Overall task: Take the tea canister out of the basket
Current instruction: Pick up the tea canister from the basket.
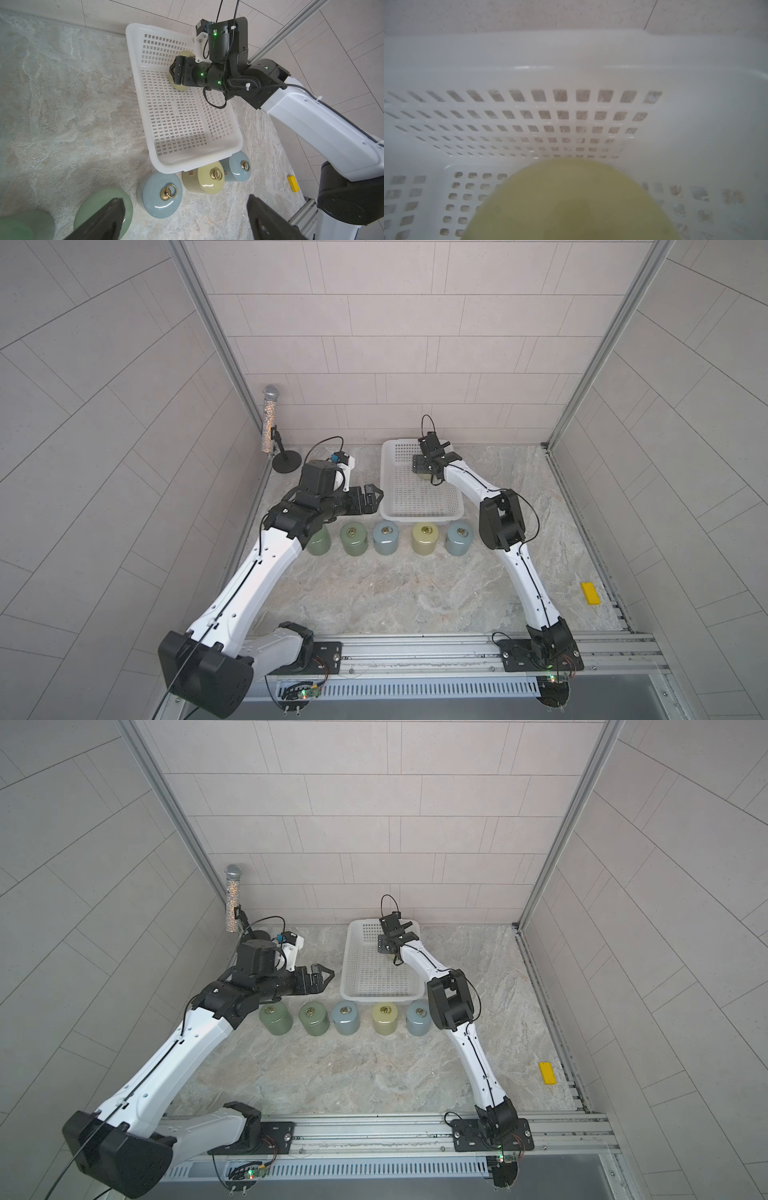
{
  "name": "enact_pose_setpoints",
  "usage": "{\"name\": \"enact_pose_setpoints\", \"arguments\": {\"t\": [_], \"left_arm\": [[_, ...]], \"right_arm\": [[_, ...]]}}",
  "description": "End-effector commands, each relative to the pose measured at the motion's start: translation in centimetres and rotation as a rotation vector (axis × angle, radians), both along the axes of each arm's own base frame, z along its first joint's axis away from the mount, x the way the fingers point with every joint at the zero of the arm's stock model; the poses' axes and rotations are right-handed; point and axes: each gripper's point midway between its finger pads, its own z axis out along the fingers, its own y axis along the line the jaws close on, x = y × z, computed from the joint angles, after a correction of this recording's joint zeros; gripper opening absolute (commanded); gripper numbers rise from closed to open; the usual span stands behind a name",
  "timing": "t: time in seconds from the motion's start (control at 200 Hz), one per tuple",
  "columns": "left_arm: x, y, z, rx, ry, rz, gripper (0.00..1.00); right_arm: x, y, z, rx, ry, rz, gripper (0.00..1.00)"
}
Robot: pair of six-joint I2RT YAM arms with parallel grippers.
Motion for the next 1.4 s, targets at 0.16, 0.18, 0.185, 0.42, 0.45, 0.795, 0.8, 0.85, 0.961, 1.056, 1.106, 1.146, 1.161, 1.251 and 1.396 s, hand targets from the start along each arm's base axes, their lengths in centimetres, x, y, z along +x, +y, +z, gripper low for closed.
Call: {"name": "enact_pose_setpoints", "arguments": {"t": [0.16,0.18,0.185,0.42,0.45,0.795,0.8,0.85,0.961,1.056,1.106,1.146,1.161,1.251,1.396], "left_arm": [[-0.2,-0.6,1.2,-0.017,-0.031,-0.033,1.0],[-0.2,-0.6,1.1,-0.017,-0.031,-0.033,1.0],[-0.2,-0.6,1.1,-0.017,-0.03,-0.033,1.0],[-1.0,-0.4,1.1,-0.027,-0.041,-0.039,1.0],[-1.1,-0.4,1.1,-0.029,-0.044,-0.039,1.0],[-2.1,-0.6,0.4,-0.05,-0.033,-0.063,1.0],[-2.2,-0.6,0.5,-0.051,-0.034,-0.064,1.0],[-2.2,-0.7,0.3,-0.054,-0.03,-0.067,1.0],[-2.5,-1.0,0.0,-0.068,-0.017,-0.082,1.0],[-2.6,-1.4,0.0,-0.078,-0.014,-0.095,1.0],[-2.7,-1.7,0.0,-0.08,-0.015,-0.106,1.0],[-2.7,-2.0,0.0,-0.08,-0.015,-0.116,1.0],[-2.7,-2.2,-0.1,-0.081,-0.014,-0.118,1.0],[-2.9,-3.2,0.0,-0.09,-0.015,-0.141,1.0],[-3.2,-4.7,0.2,-0.086,-0.021,-0.175,1.0]], "right_arm": [[-2.0,2.2,5.5,0.015,-0.024,0.061,0.77],[-2.2,2.3,5.9,0.016,-0.027,0.063,0.77],[-2.2,2.3,6.0,0.016,-0.028,0.065,0.77],[-4.3,3.0,10.4,0.026,-0.062,0.088,0.76],[-4.6,3.2,11.0,0.028,-0.069,0.095,0.76],[-9.3,2.4,17.2,0.045,-0.118,0.11,0.77],[-9.4,2.3,17.2,0.044,-0.119,0.109,0.77],[-10.2,1.9,17.9,0.048,-0.124,0.106,0.77],[-12.0,0.7,19.2,0.045,-0.134,0.099,0.77],[-13.8,-0.5,20.0,0.041,-0.139,0.093,0.77],[-14.7,-1.0,20.2,0.04,-0.14,0.089,0.78],[-15.4,-1.7,20.4,0.04,-0.141,0.082,0.78],[-15.6,-1.8,20.3,0.039,-0.139,0.081,0.78],[-17.2,-3.2,20.4,0.041,-0.137,0.064,0.78],[-19.6,-5.9,20.0,0.058,-0.129,0.018,0.78]]}}
